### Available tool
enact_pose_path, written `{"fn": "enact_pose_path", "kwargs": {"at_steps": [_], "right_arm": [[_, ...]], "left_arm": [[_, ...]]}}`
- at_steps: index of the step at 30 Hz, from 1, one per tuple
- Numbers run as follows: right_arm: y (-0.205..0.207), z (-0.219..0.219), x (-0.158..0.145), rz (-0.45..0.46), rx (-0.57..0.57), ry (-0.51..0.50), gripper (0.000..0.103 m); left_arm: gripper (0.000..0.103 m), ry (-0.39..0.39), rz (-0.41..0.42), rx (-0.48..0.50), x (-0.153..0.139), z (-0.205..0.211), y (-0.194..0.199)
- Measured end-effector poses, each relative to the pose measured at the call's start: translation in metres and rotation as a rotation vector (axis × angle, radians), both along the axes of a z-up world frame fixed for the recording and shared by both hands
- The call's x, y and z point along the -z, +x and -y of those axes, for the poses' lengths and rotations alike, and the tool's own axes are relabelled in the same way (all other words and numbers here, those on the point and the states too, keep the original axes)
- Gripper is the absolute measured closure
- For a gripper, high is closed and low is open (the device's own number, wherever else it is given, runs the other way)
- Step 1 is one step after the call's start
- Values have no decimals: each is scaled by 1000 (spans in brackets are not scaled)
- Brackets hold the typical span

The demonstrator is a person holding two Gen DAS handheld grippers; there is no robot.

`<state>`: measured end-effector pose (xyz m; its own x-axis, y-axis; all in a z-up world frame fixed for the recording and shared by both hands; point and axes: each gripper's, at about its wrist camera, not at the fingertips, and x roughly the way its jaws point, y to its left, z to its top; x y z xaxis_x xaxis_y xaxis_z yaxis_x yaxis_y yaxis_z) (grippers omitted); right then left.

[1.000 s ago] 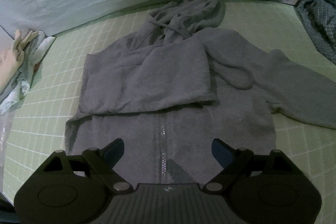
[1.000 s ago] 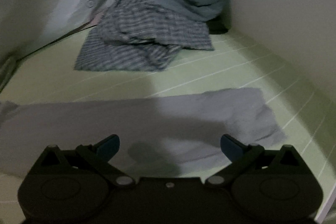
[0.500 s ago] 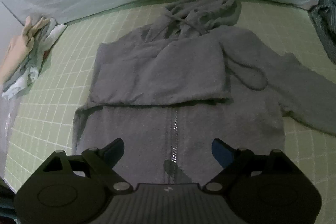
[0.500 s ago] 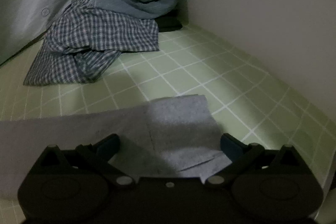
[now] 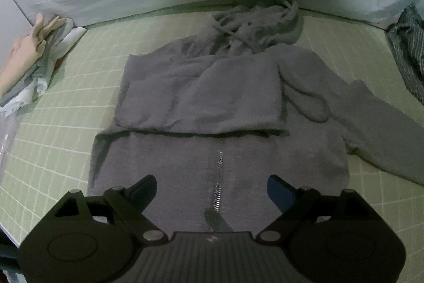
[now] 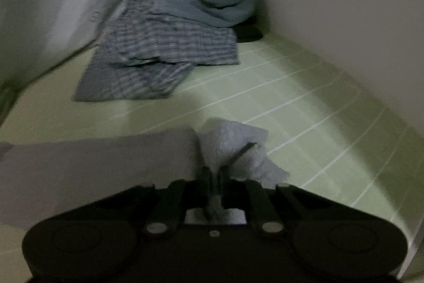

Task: Fold clothes

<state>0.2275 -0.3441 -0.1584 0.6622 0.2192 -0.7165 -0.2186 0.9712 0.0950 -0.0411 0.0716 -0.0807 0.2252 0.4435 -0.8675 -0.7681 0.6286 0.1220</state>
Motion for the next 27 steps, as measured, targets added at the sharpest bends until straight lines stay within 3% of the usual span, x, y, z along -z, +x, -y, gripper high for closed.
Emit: {"fn": "enact_pose_path", "kwargs": {"at_steps": [5,11,19,27], "right_arm": [[-36,-13,-16,12,28,154,96],[-80,-65,-42,56,-74,211,96],[-130,-161,-62,38,-181,308,96],[-177,-283,-61,-31,-298,370,96]], "left_arm": [[13,-3,2,-27,0,-15,-21],[12,-32,24,-63,6,-41,-52],[13,-54,35,-92,14,-92,-102],[12,-83,33,-131,24,-142,-163]]}}
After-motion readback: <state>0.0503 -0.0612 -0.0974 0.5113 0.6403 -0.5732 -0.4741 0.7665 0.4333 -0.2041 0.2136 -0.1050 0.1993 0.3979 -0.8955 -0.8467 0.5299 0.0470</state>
